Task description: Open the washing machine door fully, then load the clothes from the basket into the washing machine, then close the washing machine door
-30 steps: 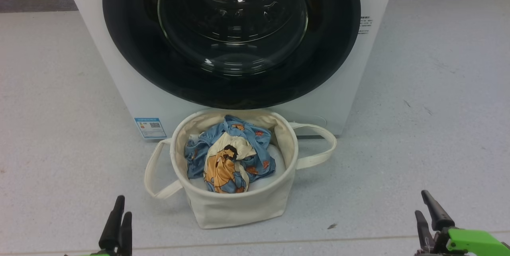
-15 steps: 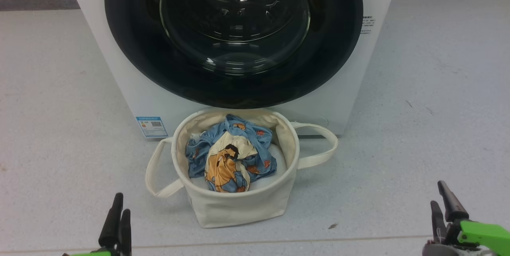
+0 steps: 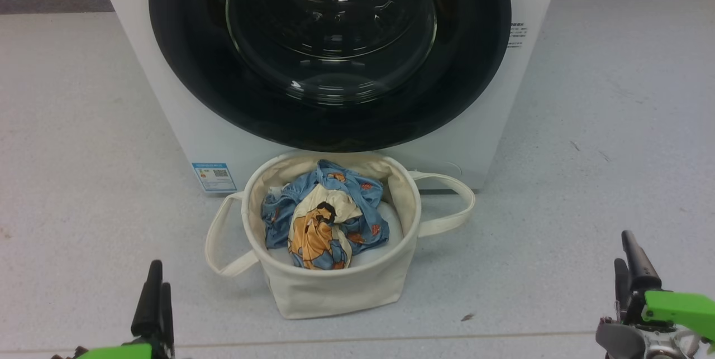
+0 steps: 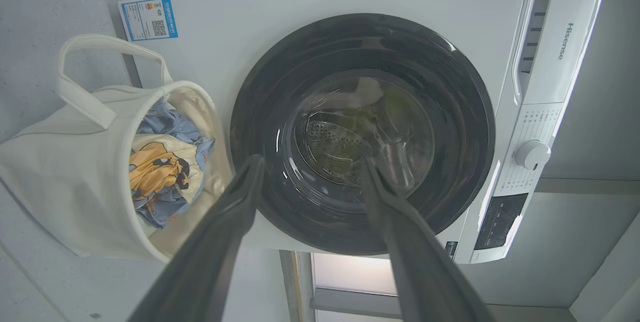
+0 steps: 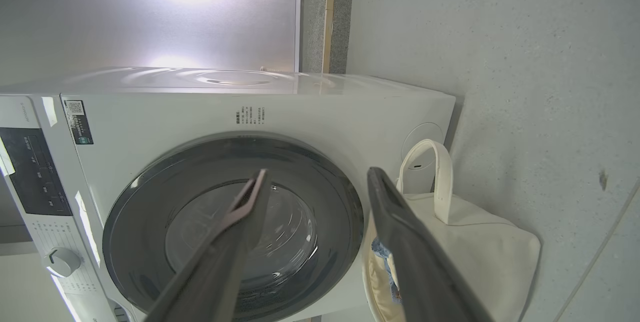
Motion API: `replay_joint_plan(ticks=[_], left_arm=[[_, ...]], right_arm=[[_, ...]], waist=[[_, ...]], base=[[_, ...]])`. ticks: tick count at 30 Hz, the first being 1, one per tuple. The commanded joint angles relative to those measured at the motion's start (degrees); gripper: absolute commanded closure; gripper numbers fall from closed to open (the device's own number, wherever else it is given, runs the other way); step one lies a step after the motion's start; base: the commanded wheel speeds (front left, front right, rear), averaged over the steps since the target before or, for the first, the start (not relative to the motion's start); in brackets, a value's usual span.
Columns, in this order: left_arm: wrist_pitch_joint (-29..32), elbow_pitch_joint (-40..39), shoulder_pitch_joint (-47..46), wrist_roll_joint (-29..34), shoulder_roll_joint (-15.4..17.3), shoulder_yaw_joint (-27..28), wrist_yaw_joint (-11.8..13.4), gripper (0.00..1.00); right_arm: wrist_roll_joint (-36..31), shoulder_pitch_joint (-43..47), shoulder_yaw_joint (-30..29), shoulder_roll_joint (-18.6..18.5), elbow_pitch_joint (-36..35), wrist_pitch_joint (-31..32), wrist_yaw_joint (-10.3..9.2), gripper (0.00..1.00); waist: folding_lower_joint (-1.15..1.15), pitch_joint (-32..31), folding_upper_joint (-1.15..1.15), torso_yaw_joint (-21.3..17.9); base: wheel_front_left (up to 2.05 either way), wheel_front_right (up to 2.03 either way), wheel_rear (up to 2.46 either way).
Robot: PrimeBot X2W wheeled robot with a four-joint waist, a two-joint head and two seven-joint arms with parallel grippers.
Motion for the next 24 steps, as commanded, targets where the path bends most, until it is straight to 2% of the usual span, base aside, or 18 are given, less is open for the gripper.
replay_joint_plan(ticks=[1,15,24], left_arm=[[-0.7,-2.4,-2.9,1.3,0.5,1.1,-0.1,0.00],[-2.9,-7.1,-4.2,10.1,0.5,3.4,-0.2,0.00],[-4.4,-11.7,-5.2,21.8,0.6,4.6,0.4,0.00]], right_arm=[[-1.7,-3.3,-0.1,-0.5,-2.4,-0.8,0.00,0.00],[-15.3,-6.5,2.3,-0.5,-7.3,-3.0,0.00,0.00],[-27.3,-8.7,7.1,-1.4,-8.9,-4.5,0.01,0.00]], waist=[[0.00,0.0,0.00,0.0],[0.00,0.2,0.00,0.1],[0.00,0.3,0.00,0.1]], base=[[0.00,0.00,0.00],[0.00,0.00,0.00],[0.00,0.00,0.00]])
